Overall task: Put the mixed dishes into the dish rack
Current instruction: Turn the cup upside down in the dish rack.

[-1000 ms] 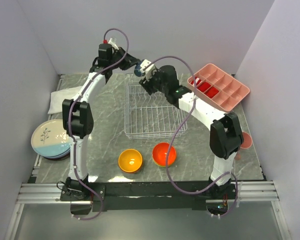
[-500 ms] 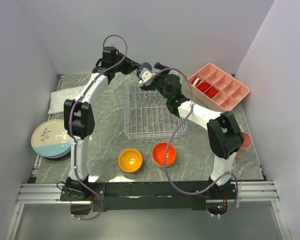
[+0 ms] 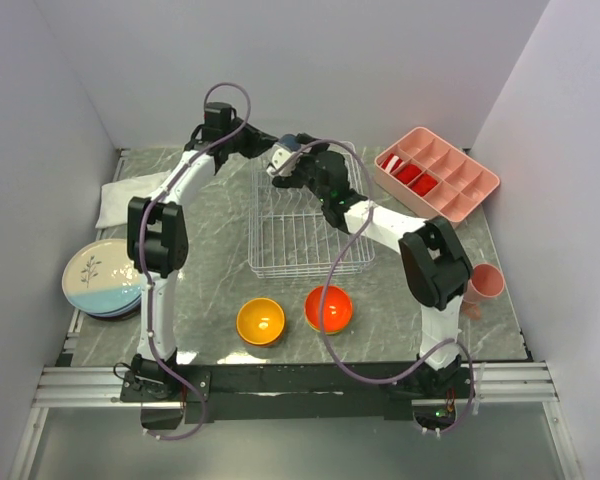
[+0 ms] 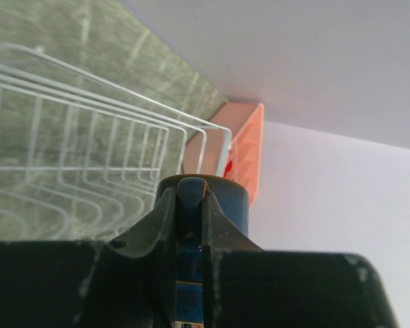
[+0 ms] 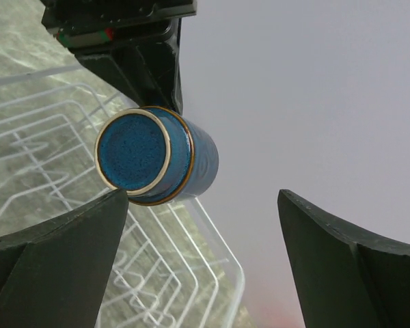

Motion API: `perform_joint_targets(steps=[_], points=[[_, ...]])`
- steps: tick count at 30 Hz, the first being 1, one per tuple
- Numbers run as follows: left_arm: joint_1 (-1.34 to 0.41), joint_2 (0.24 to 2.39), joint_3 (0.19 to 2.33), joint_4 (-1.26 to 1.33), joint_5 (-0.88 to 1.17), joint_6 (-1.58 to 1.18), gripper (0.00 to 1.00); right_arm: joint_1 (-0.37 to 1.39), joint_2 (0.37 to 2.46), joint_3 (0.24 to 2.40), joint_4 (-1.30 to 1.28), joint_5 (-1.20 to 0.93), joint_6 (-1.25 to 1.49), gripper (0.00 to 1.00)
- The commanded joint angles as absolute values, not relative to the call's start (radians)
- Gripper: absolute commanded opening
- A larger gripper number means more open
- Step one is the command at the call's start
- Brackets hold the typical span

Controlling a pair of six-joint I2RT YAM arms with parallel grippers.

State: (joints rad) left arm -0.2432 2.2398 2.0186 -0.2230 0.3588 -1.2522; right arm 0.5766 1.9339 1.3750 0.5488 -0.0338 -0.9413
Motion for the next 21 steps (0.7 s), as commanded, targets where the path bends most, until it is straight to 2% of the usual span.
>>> perform_joint_targets(steps=[1,10,14,17,21], points=[[-0.241,2.138,2.000,-0.178,0.437,-1.285,0.01,0.581,1.997,1.465,0.574,-0.052,-0.951,0.95],[-0.238,2.129,1.994,-0.146,0.440,-1.289,0.01,0.583,2.031,1.500,0.503,-0.149,-0.972,0.88],[-0.233,2.135,1.999,-0.140,0.430,-1.299,0.01,0.577,2.013,1.485,0.422,-0.204,-0.962,0.90],[-0.233,2.138,2.002,-0.155,0.431,-1.319,0.01,0.565,1.977,1.430,0.455,-0.271,-0.924,0.92],[-0.235,2.126,1.999,-0.201,0.413,-1.319,0.01,0.566,1.994,1.422,0.503,-0.226,-0.916,0.93]])
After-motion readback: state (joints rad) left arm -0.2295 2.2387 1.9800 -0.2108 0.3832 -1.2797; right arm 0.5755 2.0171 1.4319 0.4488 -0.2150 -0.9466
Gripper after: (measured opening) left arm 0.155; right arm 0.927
